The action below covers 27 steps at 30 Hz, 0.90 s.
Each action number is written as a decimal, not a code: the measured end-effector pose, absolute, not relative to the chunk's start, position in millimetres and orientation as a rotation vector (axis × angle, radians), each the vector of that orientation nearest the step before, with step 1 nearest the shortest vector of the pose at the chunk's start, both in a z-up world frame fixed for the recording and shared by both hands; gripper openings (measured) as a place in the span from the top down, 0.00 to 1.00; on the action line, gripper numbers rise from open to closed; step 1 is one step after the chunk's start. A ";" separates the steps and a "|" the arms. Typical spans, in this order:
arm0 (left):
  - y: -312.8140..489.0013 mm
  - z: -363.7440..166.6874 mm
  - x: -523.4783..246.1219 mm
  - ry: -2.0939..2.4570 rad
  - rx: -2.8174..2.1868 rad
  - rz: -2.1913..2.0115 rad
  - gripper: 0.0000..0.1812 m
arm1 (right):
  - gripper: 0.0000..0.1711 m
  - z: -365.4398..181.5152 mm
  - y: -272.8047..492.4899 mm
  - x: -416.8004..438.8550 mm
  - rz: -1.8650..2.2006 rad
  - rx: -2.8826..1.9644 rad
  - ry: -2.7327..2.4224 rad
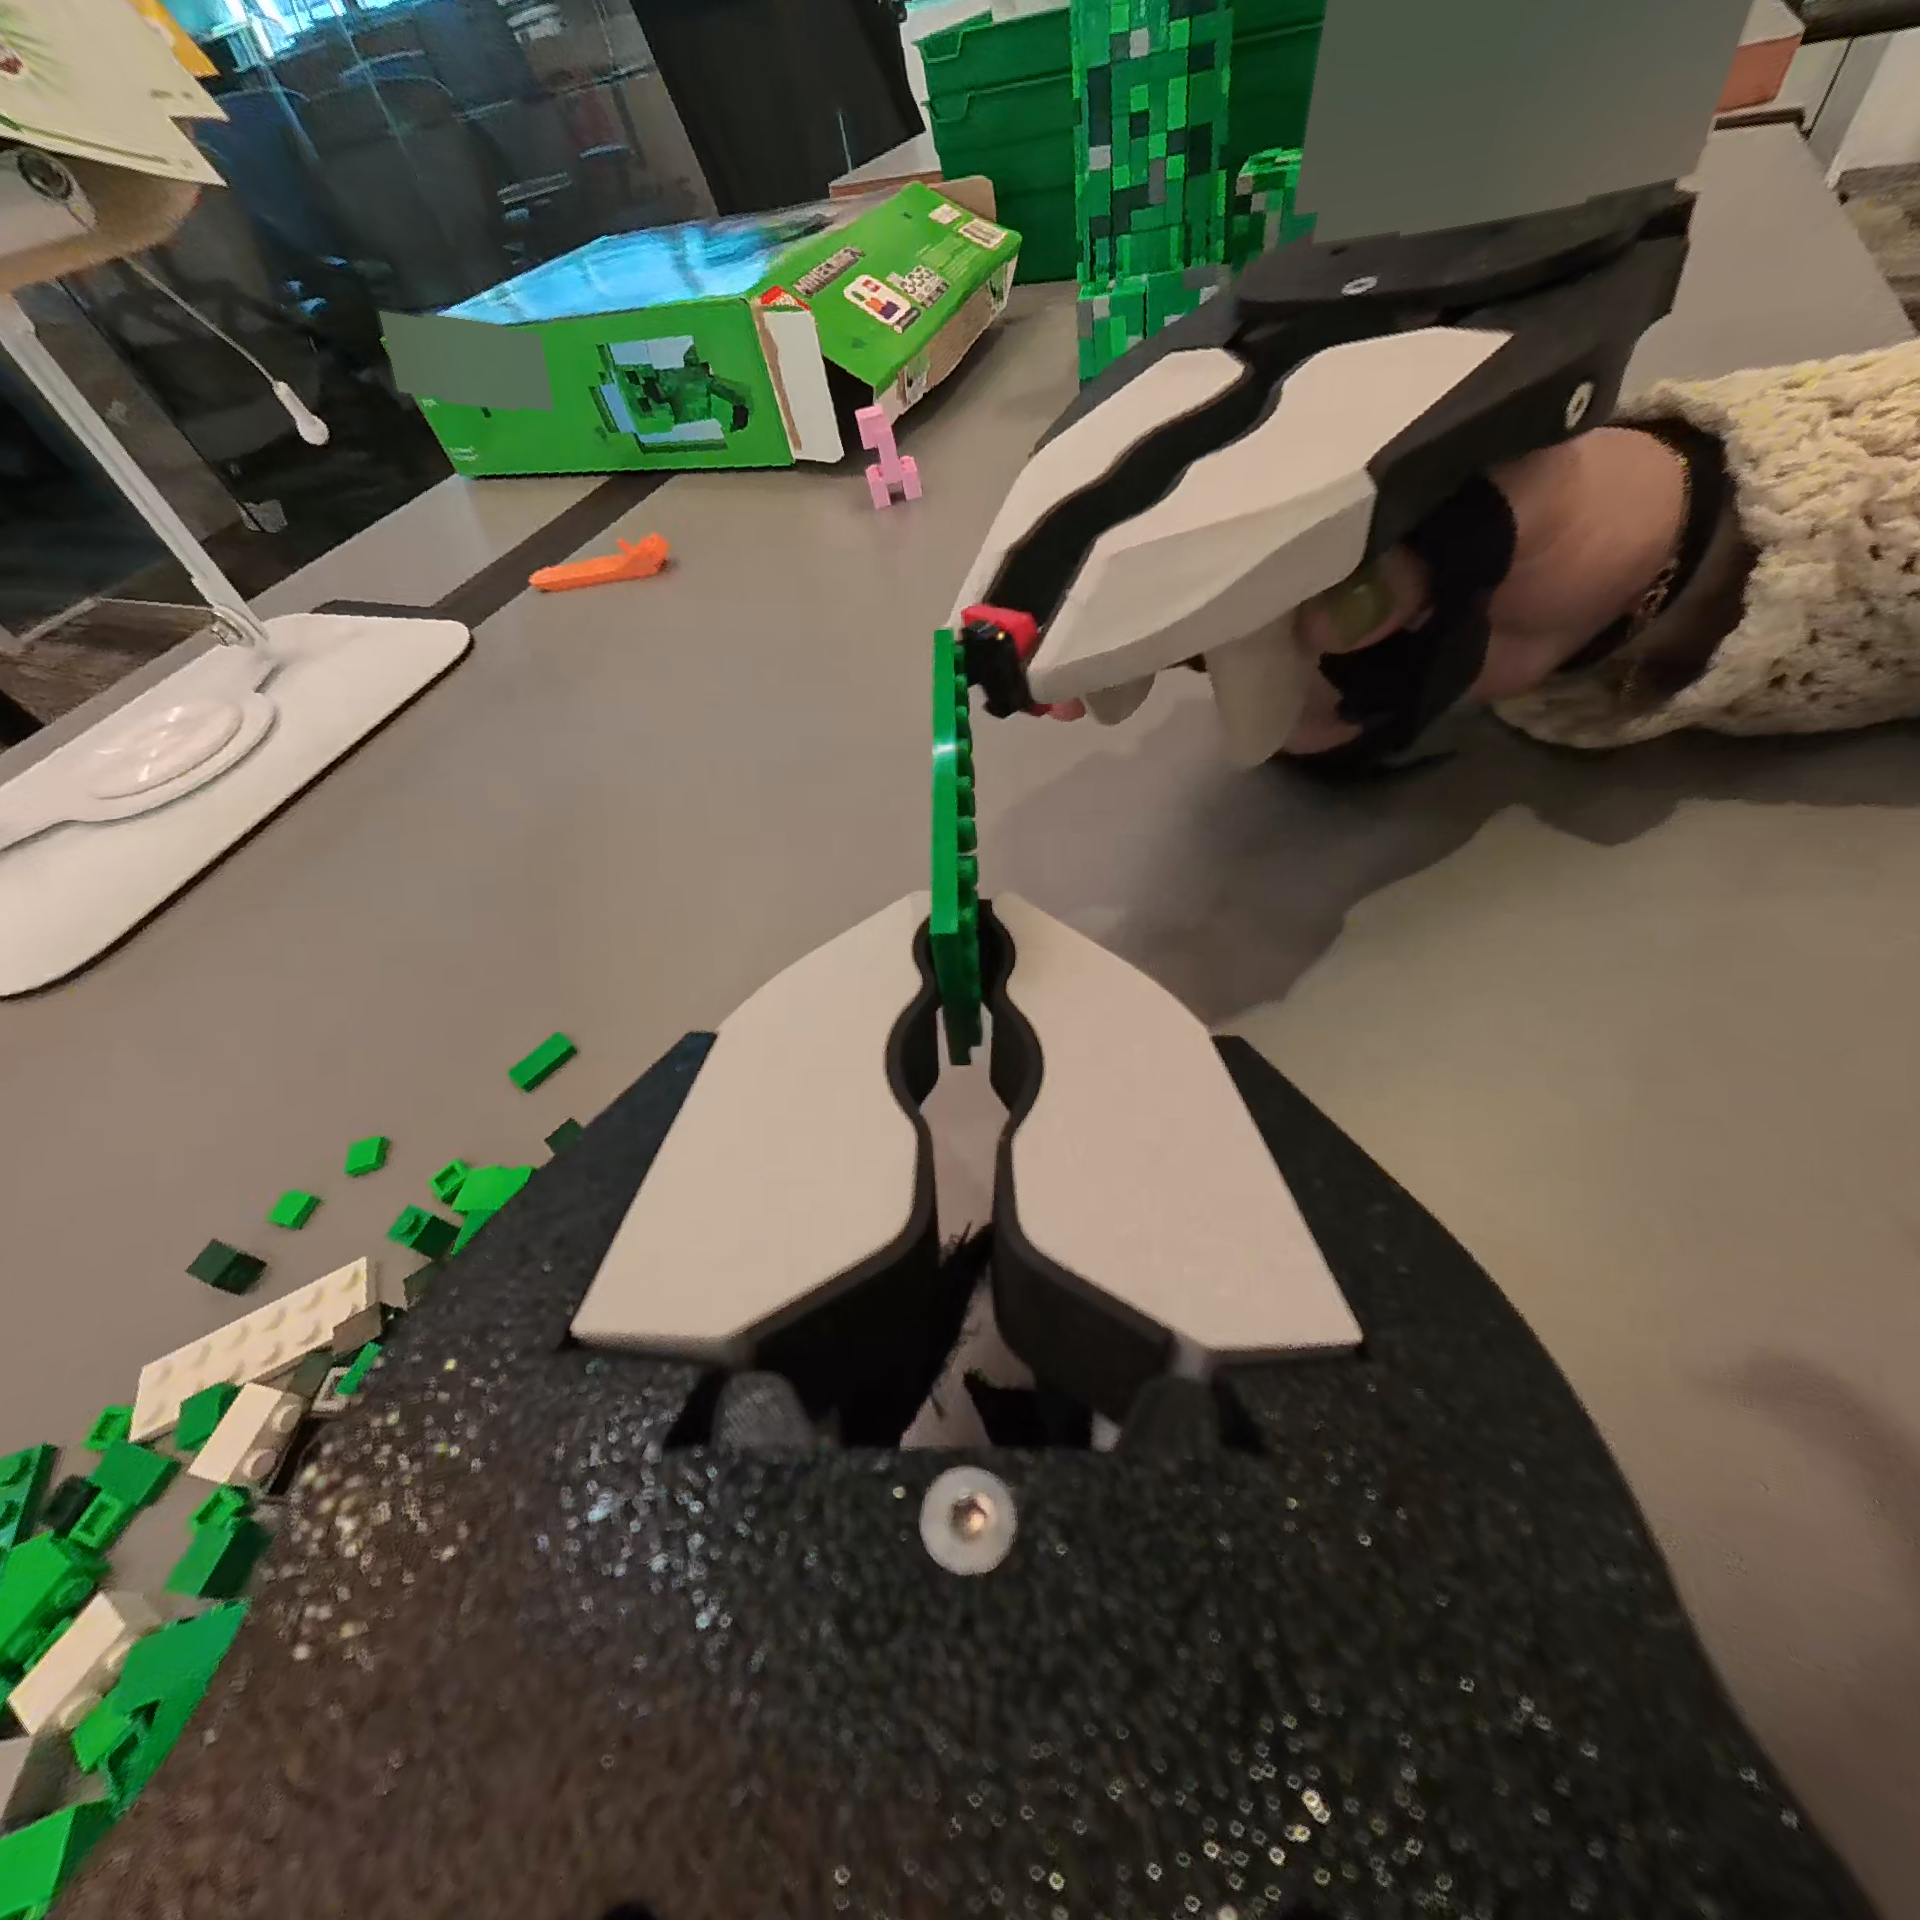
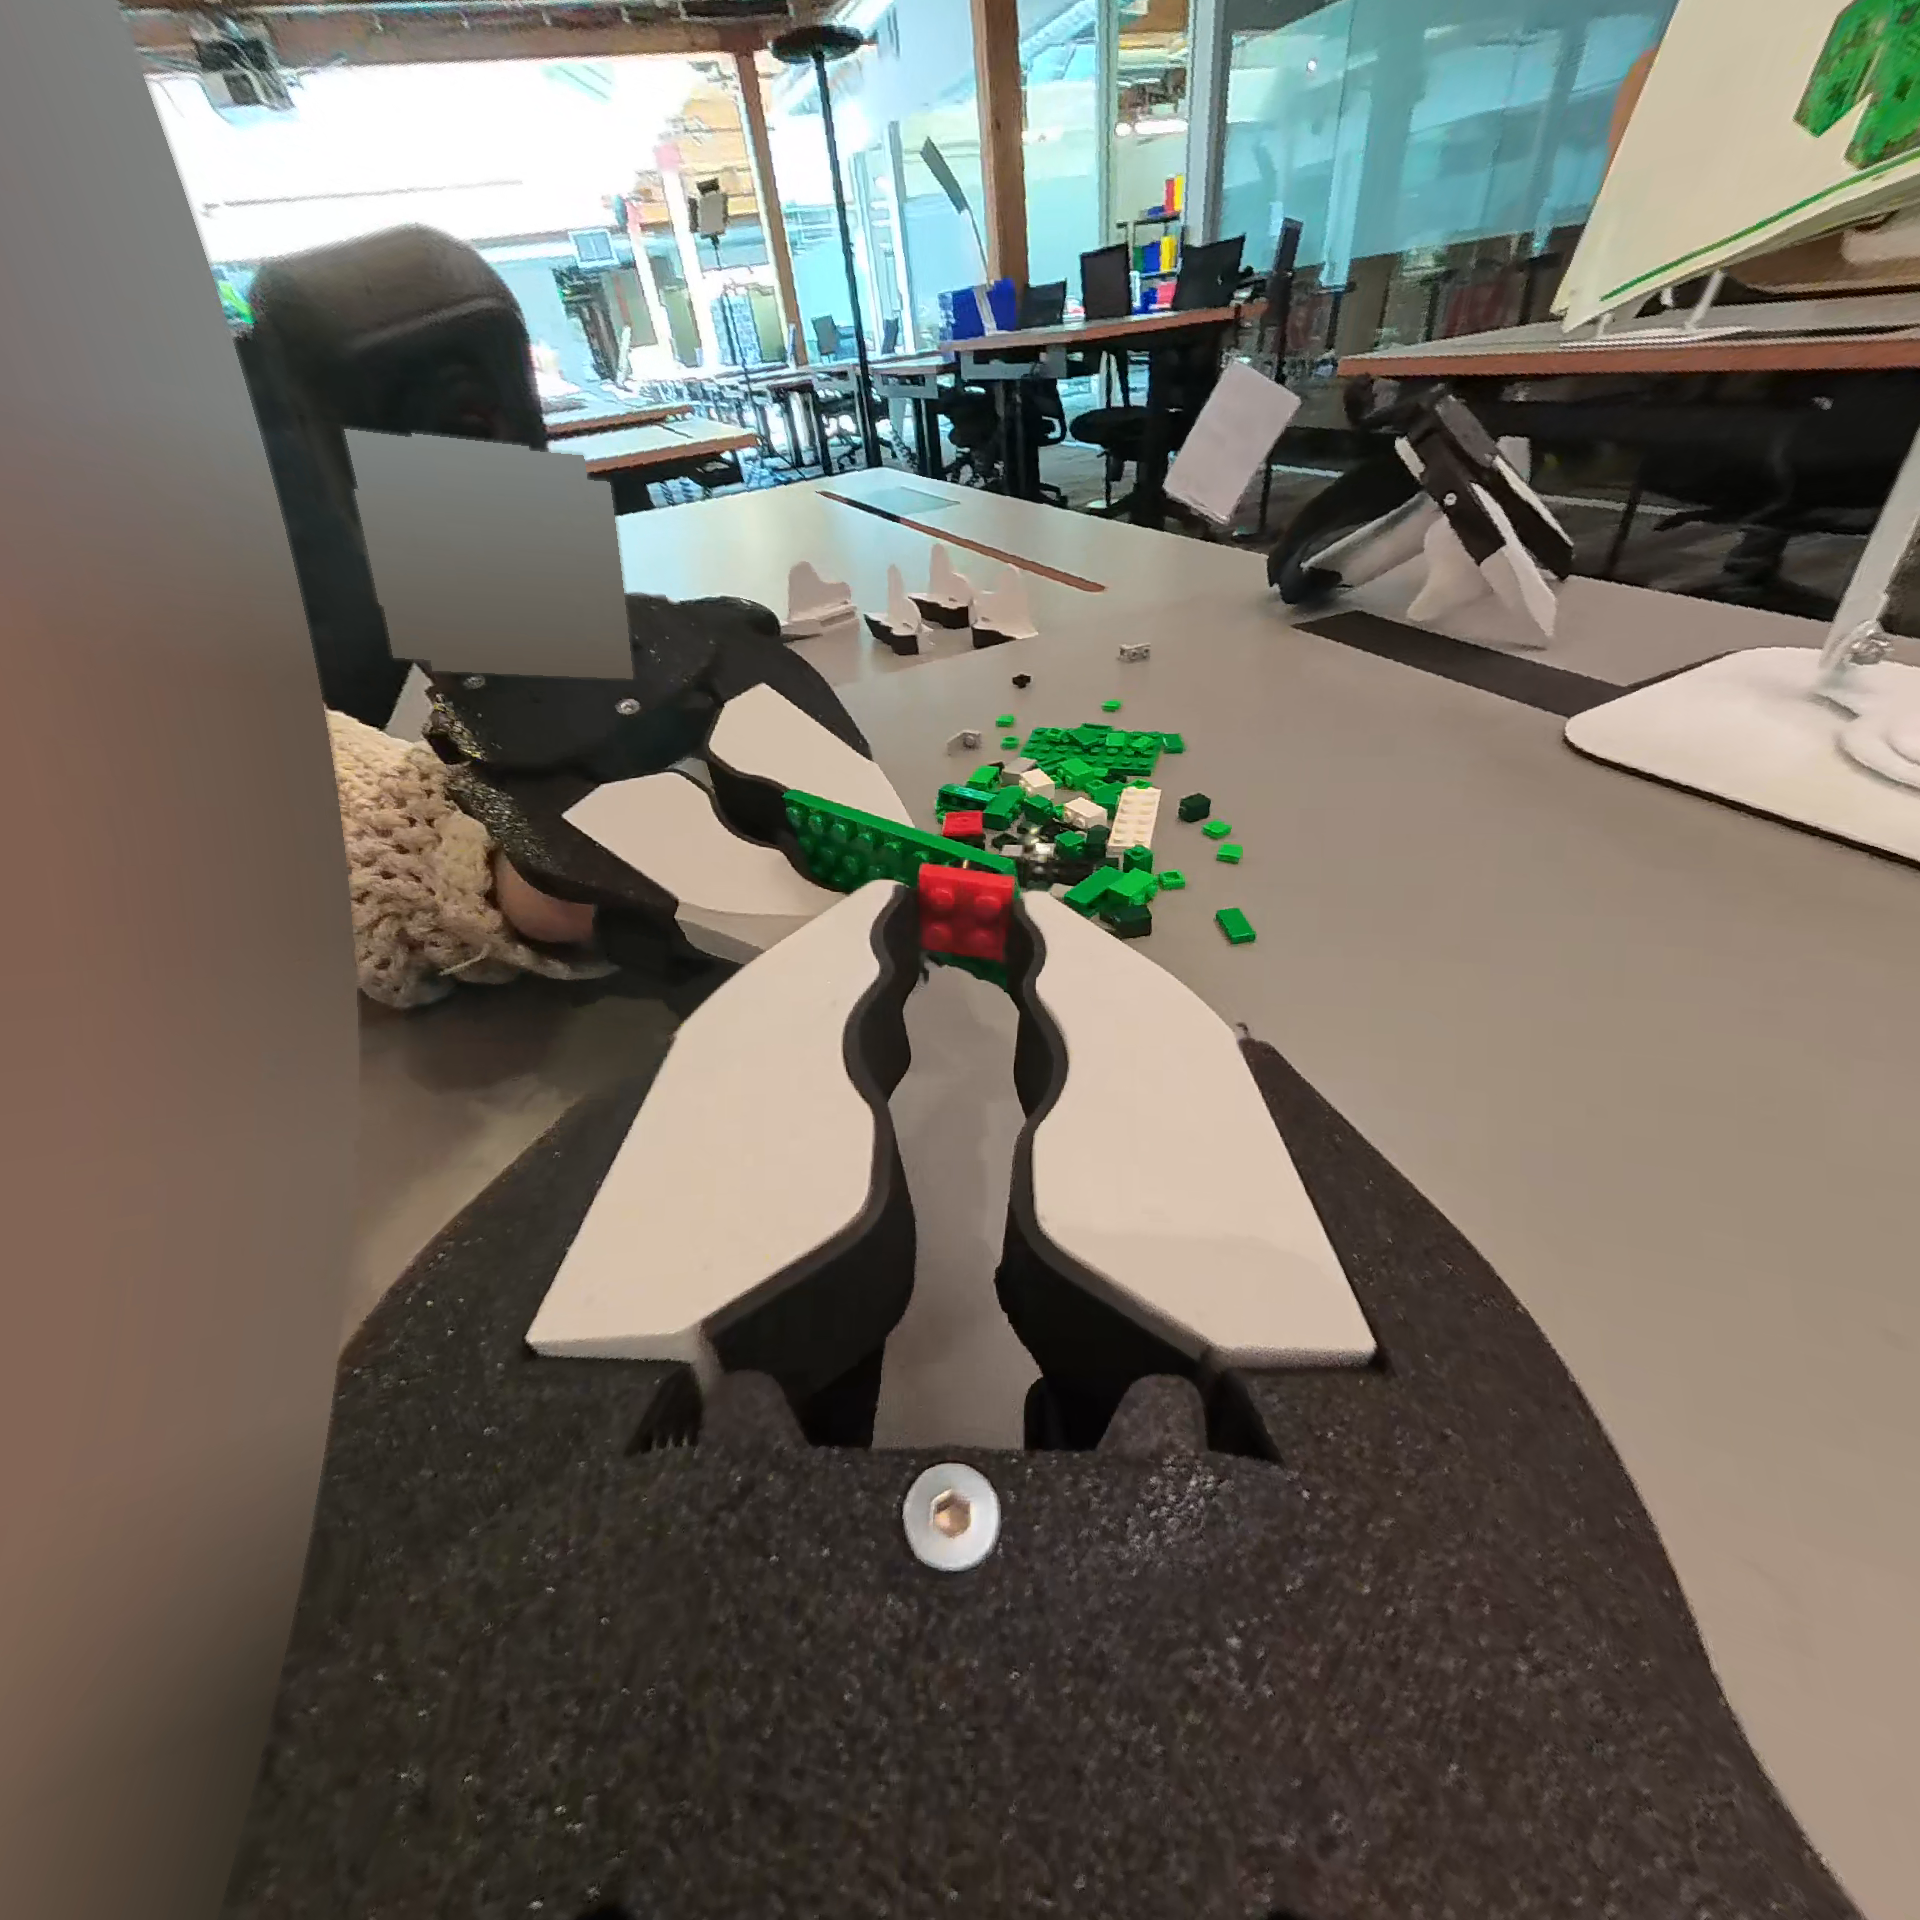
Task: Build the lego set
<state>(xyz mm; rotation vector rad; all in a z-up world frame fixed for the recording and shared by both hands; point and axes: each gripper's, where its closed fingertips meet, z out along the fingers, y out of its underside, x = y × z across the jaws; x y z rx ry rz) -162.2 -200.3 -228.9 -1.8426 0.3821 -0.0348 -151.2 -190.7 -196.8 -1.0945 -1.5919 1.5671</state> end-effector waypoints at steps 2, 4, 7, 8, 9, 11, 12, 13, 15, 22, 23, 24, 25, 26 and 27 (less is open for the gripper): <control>-199.0 -230.0 -166.8 0.348 -1.854 -0.020 0.98 | 0.91 -194.2 -190.8 -150.6 1.575 -1.070 -1.588; -198.4 -229.4 -173.7 0.310 -1.856 0.002 0.98 | 0.91 -196.0 -189.3 -150.4 1.521 -1.042 -1.619; -198.7 -230.2 -179.5 0.283 -1.884 -0.026 0.98 | 0.91 -214.7 -182.5 -147.9 1.252 -0.978 -1.810; -199.1 -230.7 -179.3 0.297 -1.908 -0.056 0.98 | 0.91 -218.3 -180.0 -146.9 1.176 -0.958 -1.848; -200.0 -232.3 -181.3 0.307 -1.952 -0.085 0.98 | 0.91 -216.9 -179.2 -146.0 1.143 -0.934 -1.851; -203.3 -238.0 -193.1 0.303 -2.080 -0.150 0.98 | 0.91 -211.2 -179.9 -144.2 1.139 -0.917 -1.842; -205.1 -236.6 -204.2 0.268 -2.118 -0.173 0.98 | 0.91 -208.1 -178.9 -143.9 1.129 -0.903 -1.827; -209.0 -234.6 -215.3 0.215 -2.156 -0.224 0.98 | 0.91 -205.4 -177.5 -143.7 1.107 -0.878 -1.811; -228.6 -233.6 -234.6 0.069 -2.256 -0.393 0.98 | 0.91 -200.6 -177.7 -142.8 1.048 -0.790 -1.775; -331.9 -253.4 -239.6 -0.233 -2.426 -0.980 0.98 | 0.91 -199.0 -210.4 -139.1 0.948 -0.397 -1.688; -339.0 -257.8 -237.7 -0.265 -2.439 -1.008 0.98 | 0.91 -200.1 -213.7 -138.7 0.961 -0.375 -1.677; -344.4 -262.3 -235.4 -0.285 -2.458 -1.013 0.98 | 0.91 -199.3 -215.6 -138.6 0.969 -0.348 -1.654; -349.7 -267.7 -232.8 -0.294 -2.490 -1.005 0.98 | 0.91 -199.6 -217.9 -138.3 0.976 -0.312 -1.651; -354.0 -273.5 -230.0 -0.307 -2.523 -0.996 0.97 | 0.91 -200.6 -218.0 -139.8 0.973 -0.290 -1.654; -356.3 -277.5 -226.8 -0.331 -2.536 -1.007 0.97 | 0.91 -201.8 -216.8 -142.4 0.968 -0.274 -1.658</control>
